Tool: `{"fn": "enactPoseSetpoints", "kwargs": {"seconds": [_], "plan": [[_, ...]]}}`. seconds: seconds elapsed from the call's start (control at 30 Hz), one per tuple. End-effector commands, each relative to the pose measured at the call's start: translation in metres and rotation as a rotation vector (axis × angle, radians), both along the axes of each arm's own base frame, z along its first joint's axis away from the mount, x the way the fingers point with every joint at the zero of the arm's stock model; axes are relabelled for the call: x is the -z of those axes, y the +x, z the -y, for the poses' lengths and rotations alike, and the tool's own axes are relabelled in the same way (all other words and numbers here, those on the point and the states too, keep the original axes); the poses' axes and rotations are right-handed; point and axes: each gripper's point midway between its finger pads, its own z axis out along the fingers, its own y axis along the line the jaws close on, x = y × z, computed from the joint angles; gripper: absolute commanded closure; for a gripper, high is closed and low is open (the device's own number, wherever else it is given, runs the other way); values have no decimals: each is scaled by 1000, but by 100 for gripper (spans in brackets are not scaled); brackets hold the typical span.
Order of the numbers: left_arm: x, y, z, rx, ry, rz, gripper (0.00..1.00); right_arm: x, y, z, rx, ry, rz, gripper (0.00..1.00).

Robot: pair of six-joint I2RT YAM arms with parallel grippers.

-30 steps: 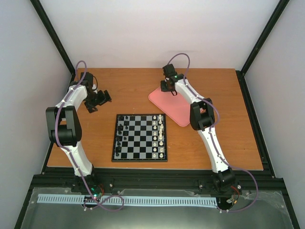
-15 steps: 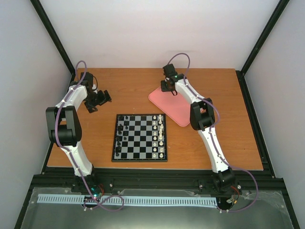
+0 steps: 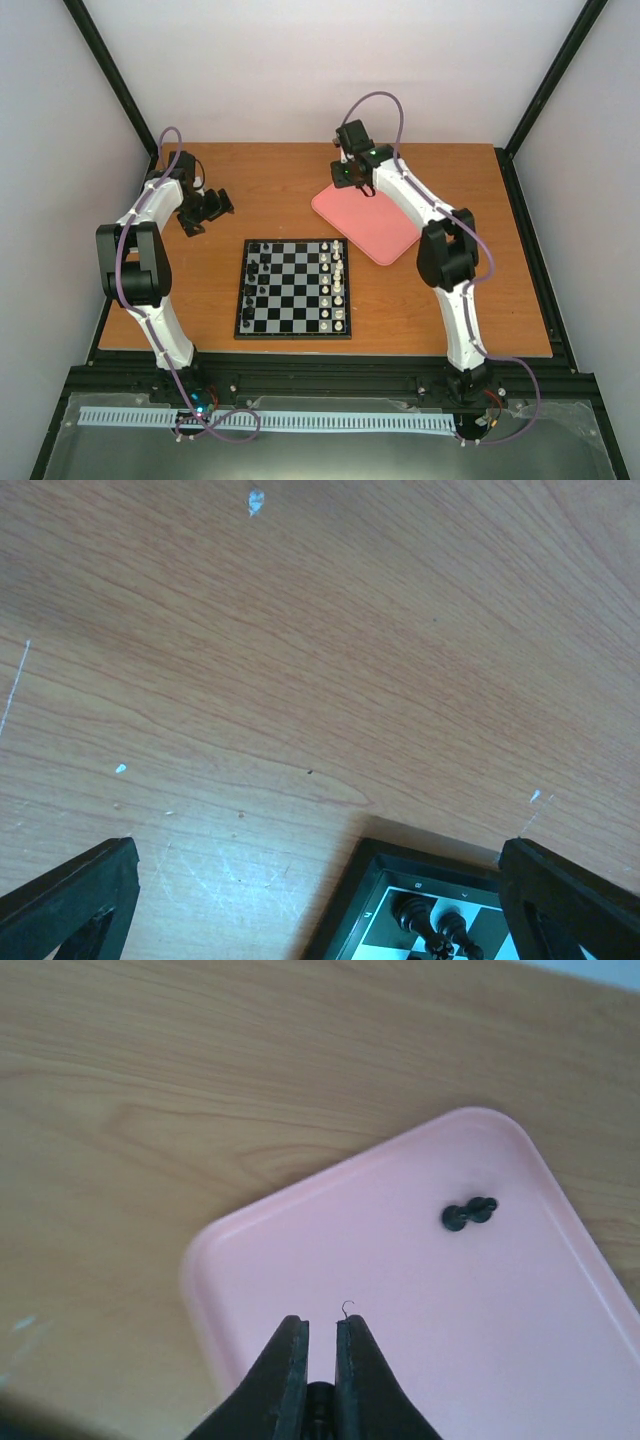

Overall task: Set up the chess pieces on the board
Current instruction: Pick up the chess piece from the storage box, then place the chess piece on the chessboard.

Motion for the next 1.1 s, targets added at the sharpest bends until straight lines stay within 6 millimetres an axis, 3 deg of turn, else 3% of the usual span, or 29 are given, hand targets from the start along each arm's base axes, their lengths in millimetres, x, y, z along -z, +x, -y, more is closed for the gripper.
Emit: {"fn": "enactPoseSetpoints", "kwargs": {"seconds": [0.0,0.03,0.07,0.2,0.37,0.7,1.07], "plan": [[-17,7,-4,9,11,57,0,-60,-60,-37,-124,39,44,97],[-17,7,-5,9,12,58,0,-56,-79,-44,-151,34,22,97],[-18,8,-5,9,14,62,0,-63,-94,-54,-176,53,26,97],[-21,11,-7,6,25,76,0,-48,-170,-93,-282,97,-31,97],[-23,9,-6,5,26,86,0,-28,-239,-141,-416,130,-79,97],[-18,3,-6,10,26,84,0,8,-298,-191,-580,132,-111,97],[-17,1,-5,12,23,89,0,31,-326,-221,-671,121,-130,97]]}}
